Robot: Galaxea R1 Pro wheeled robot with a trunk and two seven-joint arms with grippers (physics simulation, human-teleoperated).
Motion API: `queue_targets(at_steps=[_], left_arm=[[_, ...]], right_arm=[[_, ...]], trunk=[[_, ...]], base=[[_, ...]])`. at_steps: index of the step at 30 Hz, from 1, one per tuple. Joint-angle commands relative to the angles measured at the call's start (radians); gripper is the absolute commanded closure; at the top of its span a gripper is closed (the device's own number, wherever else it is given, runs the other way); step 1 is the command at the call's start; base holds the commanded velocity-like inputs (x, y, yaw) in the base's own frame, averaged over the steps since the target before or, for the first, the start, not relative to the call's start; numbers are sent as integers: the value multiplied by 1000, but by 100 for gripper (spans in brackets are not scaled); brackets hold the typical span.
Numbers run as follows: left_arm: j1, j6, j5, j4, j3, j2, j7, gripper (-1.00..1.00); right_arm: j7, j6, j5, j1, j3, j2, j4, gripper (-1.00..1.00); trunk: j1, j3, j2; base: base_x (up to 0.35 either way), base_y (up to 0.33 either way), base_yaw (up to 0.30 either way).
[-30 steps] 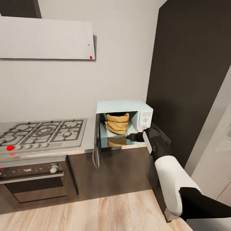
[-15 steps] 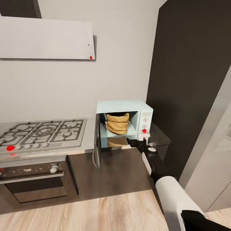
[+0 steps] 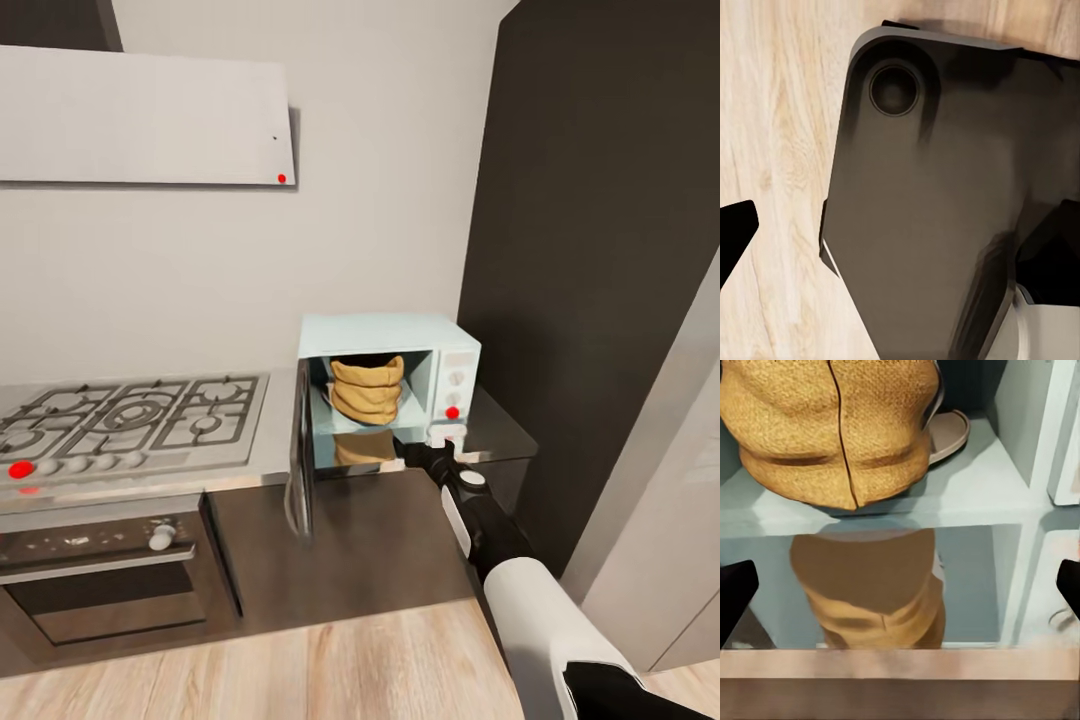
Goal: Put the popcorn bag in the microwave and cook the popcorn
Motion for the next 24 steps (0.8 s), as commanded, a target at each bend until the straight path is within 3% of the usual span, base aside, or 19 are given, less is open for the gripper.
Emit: queue_targets(at_steps=[1,21,24], left_arm=[[0,-2,5,-1,3,0,1,-100],[0,-1,5,-1,3,0,1,-100],[0,-1,5,-1,3,0,1,-100]], right_arm=[[10,5,10,0,-8,2,-2,-100],[22,5,7,0,-7,2,26,-100],[20,4,6,0,34,2,34,-100]], trunk=[[0,-1,-1],[0,-1,-1],[0,-1,-1]], base=[[180,0,0],[230,0,0],[280,0,0]])
